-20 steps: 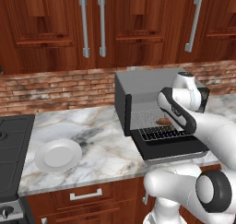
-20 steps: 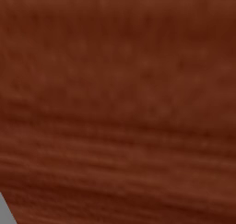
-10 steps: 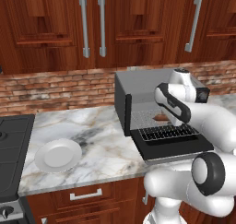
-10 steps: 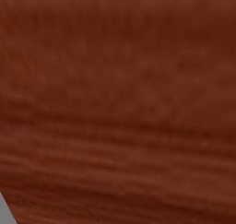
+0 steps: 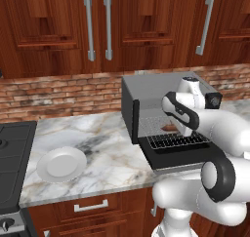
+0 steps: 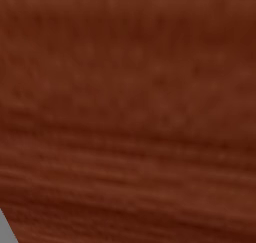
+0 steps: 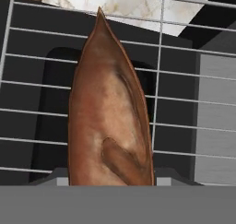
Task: Pull the toaster oven rack outwards. Pick up the baguette from the plate and place it on the toaster oven rack. Close the toaster oven door fully and set the temperature to the lowest setting.
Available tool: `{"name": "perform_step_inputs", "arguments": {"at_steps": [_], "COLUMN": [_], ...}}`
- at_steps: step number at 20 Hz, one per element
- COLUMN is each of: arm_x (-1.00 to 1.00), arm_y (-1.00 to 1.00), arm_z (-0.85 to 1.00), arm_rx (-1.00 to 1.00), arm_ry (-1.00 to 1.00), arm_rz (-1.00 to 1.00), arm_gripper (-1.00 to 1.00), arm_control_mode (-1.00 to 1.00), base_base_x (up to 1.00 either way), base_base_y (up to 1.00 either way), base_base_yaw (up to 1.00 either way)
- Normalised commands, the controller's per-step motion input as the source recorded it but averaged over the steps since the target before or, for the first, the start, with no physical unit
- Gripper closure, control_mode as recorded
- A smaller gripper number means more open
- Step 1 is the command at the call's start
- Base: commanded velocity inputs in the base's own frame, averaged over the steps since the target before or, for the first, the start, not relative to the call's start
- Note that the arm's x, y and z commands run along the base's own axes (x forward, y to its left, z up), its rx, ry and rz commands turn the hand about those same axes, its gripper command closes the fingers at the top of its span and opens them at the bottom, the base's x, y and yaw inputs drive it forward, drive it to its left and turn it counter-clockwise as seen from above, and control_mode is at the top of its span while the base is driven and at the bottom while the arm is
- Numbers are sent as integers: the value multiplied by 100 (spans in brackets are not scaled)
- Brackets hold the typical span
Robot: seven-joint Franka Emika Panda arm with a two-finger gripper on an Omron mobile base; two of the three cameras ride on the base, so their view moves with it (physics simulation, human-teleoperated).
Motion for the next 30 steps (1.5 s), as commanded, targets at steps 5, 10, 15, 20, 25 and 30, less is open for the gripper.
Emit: {"name": "perform_step_inputs", "arguments": {"at_steps": [5,10,15,20,25,30], "arm_x": [0,0,0,0,0,0], "arm_y": [0,0,0,0,0,0], "arm_z": [-22,-16,-4,0,0,0], "arm_rx": [-1,-1,0,0,0,0], "arm_ry": [0,0,0,0,0,0], "arm_rz": [0,0,0,0,0,0], "arm_gripper": [100,100,100,-100,-100,-100], "arm_control_mode": [-100,-100,-100,-100,-100,-100], "base_base_x": [0,0,0,0,0,0], "base_base_y": [0,0,0,0,0,0], "base_base_yaw": [0,0,0,0,0,0]}}
